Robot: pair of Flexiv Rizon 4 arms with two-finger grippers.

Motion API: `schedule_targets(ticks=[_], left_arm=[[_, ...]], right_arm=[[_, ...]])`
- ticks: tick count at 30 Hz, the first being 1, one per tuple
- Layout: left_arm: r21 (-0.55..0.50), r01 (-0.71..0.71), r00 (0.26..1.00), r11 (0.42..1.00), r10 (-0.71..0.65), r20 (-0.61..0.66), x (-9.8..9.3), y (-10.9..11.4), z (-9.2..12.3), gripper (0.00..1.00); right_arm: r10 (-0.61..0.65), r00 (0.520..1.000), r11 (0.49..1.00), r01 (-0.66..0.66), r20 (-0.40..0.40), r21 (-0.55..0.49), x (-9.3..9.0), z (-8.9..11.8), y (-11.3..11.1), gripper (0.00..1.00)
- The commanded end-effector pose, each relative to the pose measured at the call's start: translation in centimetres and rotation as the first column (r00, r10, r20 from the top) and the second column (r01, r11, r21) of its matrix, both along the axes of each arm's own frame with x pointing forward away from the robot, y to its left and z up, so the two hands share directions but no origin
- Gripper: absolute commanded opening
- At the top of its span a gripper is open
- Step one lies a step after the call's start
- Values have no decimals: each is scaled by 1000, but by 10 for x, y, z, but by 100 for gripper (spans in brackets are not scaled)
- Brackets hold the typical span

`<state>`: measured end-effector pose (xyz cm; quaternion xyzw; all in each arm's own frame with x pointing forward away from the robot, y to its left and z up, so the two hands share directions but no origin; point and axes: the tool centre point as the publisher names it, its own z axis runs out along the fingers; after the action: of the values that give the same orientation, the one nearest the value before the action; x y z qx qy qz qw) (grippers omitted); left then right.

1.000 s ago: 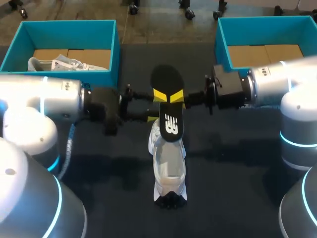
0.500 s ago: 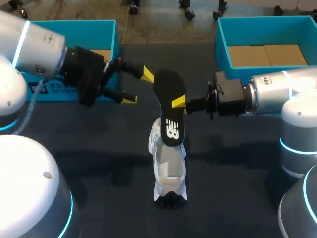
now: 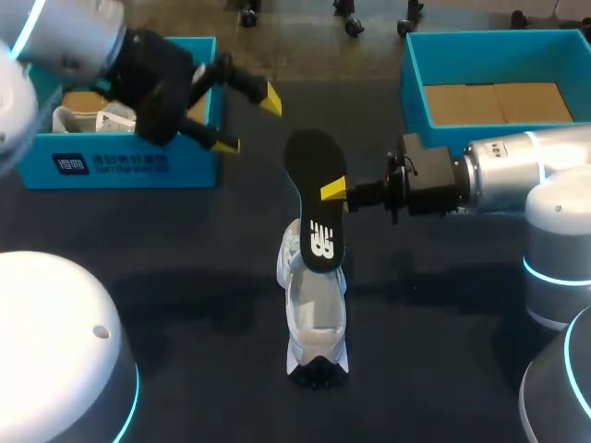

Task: Take the shoe out of the shoebox, open the shoe tongue, remove and reinsert the insole, then place the shoe into the shoebox

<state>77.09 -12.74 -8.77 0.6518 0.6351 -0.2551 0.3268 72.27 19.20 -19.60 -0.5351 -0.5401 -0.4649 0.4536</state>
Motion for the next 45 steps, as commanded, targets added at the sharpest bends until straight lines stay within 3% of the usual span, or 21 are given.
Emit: schedule_targets(ticks=[1,9,25,45], left_arm=[[325,-61,998,944,56,26,12,-12,6,100],[334,-64,998,940,55,36,13,-19,4,100],[273,-15,1000,962,12,12,36,-52,31,100],[268,-11,1000,963,8,12,36,-53,32,100]], right_arm=[[-2,1000,1000,2,0,-4,0,0,2,0],[-2,1000,1000,2,0,-4,0,0,2,0],[-2,1000,1000,2,0,-4,0,0,2,0],[-2,1000,1000,2,0,-4,0,0,2,0]])
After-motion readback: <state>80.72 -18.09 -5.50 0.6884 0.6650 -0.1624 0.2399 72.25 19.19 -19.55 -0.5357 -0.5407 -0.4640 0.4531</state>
